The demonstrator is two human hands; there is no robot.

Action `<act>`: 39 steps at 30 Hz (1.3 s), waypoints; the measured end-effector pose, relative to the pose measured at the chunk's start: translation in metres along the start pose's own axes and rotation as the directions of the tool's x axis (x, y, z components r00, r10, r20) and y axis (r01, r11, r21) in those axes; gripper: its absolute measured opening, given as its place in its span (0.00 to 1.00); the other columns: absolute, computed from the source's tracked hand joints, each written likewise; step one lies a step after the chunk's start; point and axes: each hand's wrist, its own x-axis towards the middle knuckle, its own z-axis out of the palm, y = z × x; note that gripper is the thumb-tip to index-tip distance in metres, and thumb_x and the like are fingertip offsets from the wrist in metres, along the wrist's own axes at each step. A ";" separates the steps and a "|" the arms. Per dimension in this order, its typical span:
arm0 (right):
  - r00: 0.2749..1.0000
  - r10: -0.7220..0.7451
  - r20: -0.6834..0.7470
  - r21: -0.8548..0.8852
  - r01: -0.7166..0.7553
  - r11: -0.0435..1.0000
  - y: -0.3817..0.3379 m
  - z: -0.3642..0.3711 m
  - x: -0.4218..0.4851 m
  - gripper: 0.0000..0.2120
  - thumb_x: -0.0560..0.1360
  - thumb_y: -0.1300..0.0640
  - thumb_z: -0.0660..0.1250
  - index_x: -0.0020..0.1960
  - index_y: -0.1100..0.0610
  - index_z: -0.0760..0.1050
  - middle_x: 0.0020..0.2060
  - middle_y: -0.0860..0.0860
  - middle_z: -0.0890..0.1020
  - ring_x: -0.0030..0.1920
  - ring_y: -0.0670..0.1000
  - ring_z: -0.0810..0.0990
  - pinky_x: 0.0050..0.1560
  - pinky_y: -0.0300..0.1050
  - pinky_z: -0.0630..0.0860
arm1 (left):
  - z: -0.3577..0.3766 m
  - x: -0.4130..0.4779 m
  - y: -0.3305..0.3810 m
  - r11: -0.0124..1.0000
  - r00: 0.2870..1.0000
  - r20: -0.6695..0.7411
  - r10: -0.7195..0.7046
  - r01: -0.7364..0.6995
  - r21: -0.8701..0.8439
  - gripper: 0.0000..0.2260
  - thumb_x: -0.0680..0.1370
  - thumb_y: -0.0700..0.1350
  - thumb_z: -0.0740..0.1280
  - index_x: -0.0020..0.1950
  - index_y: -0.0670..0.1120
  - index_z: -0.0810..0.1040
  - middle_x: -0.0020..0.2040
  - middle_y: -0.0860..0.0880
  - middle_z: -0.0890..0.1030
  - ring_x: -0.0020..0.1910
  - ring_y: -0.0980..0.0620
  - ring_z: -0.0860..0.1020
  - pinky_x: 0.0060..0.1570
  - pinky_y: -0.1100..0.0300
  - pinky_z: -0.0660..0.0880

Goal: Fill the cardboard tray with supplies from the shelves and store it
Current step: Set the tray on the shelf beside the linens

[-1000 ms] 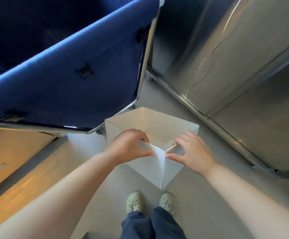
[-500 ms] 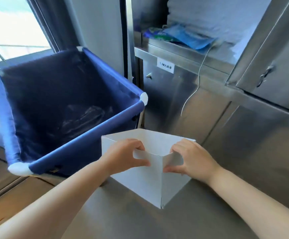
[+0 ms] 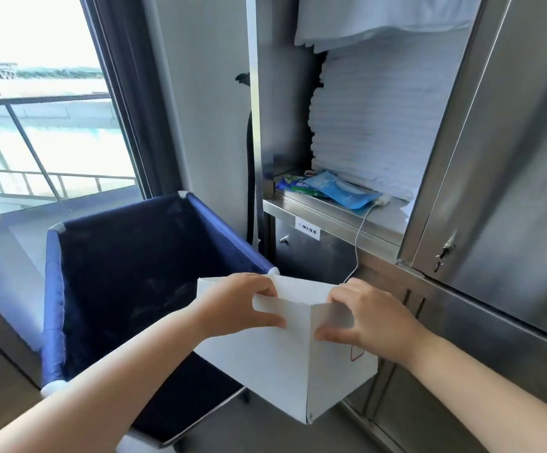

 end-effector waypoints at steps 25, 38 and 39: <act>0.987 -0.068 -0.146 -0.185 0.040 0.982 0.036 -0.044 0.117 0.28 0.63 0.25 0.60 0.49 0.46 0.71 0.46 0.40 0.74 0.48 0.42 0.69 0.44 0.39 0.73 | -0.081 0.114 -0.038 0.975 0.982 -0.128 0.139 -0.113 0.192 0.21 0.68 0.67 0.68 0.53 0.55 0.76 0.48 0.62 0.75 0.45 0.62 0.68 0.39 0.75 0.61; 0.977 -0.061 -0.206 -0.332 -0.011 0.943 0.049 -0.030 0.208 0.24 0.67 0.31 0.65 0.46 0.52 0.72 0.42 0.45 0.75 0.45 0.48 0.70 0.42 0.41 0.69 | -0.096 0.206 -0.117 0.956 0.964 -0.112 0.240 -0.214 0.201 0.21 0.68 0.68 0.68 0.53 0.56 0.76 0.48 0.64 0.74 0.44 0.63 0.68 0.39 0.76 0.61; 0.978 -0.053 -0.201 -0.339 -0.018 0.941 0.050 -0.028 0.212 0.24 0.67 0.31 0.65 0.45 0.52 0.72 0.42 0.45 0.75 0.45 0.48 0.70 0.42 0.41 0.69 | -0.096 0.211 -0.122 0.954 0.964 -0.104 0.245 -0.221 0.201 0.20 0.69 0.68 0.67 0.53 0.57 0.76 0.47 0.64 0.73 0.44 0.63 0.68 0.39 0.76 0.60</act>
